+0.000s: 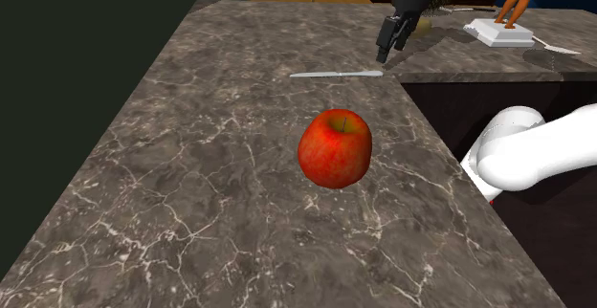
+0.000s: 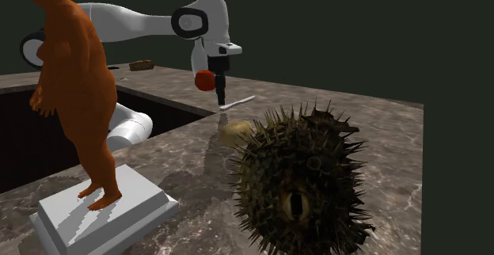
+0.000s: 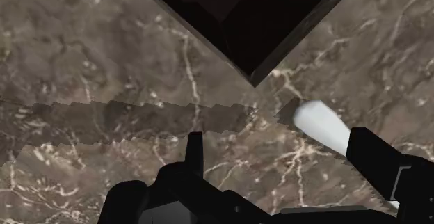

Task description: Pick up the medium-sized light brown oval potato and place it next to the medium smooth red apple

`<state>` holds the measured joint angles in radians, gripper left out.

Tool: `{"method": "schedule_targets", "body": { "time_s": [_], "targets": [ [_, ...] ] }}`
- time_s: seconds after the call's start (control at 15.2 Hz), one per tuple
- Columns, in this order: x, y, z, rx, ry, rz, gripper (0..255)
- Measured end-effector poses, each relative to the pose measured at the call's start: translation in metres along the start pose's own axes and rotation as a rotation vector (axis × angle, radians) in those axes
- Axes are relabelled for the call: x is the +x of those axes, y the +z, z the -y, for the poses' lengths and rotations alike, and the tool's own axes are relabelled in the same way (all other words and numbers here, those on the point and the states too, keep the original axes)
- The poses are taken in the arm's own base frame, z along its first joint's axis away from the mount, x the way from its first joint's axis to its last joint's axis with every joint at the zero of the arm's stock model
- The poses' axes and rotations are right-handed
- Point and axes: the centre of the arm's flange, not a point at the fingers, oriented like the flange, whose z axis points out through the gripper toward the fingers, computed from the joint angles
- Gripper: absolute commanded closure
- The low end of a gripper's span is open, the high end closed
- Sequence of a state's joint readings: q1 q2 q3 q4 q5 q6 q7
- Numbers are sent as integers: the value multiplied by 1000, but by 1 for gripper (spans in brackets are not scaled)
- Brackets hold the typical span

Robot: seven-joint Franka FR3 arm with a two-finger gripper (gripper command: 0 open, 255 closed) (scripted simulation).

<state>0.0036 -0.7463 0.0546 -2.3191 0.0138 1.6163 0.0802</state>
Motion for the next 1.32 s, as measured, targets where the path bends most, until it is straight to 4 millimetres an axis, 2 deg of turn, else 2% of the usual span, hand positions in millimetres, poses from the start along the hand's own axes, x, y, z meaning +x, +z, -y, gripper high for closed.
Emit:
{"method": "schedule_targets", "body": {
  "time_s": [0.07, 0.2, 0.79, 1.06, 1.32],
  "targets": [
    [0, 0, 0, 0, 0, 0, 0],
    [0, -3, -15, 3, -36, 9, 0],
    [17, -9, -130, 25, -317, 74, 0],
    [37, -17, -183, 35, -445, 104, 0],
    [63, -16, -230, 45, -574, 133, 0]
  ]
}}
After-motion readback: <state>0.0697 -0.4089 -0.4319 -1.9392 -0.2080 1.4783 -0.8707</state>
